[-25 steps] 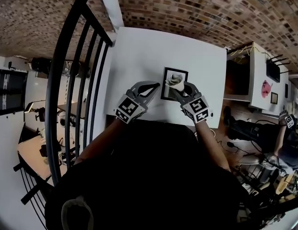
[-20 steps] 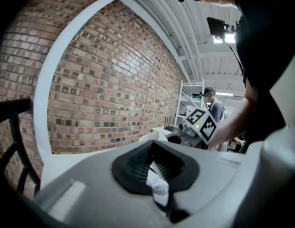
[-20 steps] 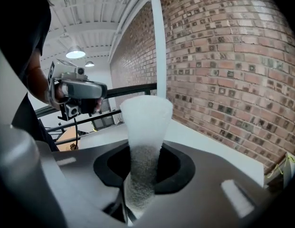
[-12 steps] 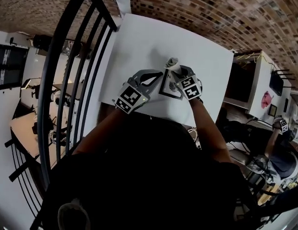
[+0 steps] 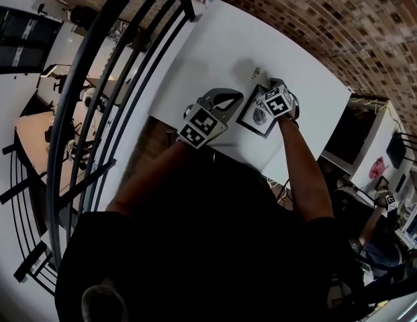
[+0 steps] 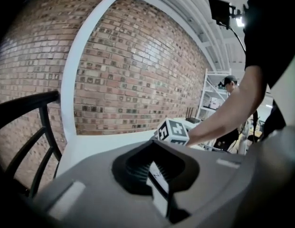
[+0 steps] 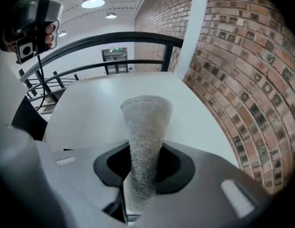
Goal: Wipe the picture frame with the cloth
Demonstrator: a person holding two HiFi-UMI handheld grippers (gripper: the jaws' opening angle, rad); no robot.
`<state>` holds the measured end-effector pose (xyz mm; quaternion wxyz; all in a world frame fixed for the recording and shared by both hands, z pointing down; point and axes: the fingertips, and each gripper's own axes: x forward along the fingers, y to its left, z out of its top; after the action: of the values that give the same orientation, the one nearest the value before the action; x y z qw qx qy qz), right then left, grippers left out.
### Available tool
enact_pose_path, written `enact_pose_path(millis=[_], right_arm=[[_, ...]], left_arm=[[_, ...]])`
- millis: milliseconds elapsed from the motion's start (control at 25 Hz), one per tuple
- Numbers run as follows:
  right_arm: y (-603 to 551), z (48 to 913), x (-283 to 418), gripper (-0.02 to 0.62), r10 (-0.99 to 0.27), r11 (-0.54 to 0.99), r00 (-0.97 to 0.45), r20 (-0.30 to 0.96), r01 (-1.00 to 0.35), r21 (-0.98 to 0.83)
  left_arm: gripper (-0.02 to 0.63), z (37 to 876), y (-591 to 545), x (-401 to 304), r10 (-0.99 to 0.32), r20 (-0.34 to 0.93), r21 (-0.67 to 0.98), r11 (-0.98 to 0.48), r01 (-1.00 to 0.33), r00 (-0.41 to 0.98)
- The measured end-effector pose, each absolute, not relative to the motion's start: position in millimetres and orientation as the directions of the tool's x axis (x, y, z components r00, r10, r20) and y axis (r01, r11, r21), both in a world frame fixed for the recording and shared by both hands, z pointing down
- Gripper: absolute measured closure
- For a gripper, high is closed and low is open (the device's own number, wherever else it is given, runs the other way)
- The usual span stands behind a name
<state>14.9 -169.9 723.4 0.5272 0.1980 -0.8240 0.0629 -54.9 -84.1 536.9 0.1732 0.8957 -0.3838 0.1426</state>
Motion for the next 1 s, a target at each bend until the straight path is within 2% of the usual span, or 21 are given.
enact_pose_path(millis=[360, 1000], right_arm=[[-156.2, 742.9, 4.5, 0.491, -0.176, 0.935, -0.334, 0.926, -0.35, 0.051], [-59.4, 741.9, -11.4, 0.491, -0.02, 0.964, -0.344, 0.939, -0.255, -0.073]], left_arm=[[0.604, 596.4, -90.2, -55.0, -0.515, 0.597, 0.285, -0.581, -0.763, 0.615], [0.604, 607.3, -98.8, -39.2, -0.497, 0.617, 0.267, -0.597, -0.756, 0.61]])
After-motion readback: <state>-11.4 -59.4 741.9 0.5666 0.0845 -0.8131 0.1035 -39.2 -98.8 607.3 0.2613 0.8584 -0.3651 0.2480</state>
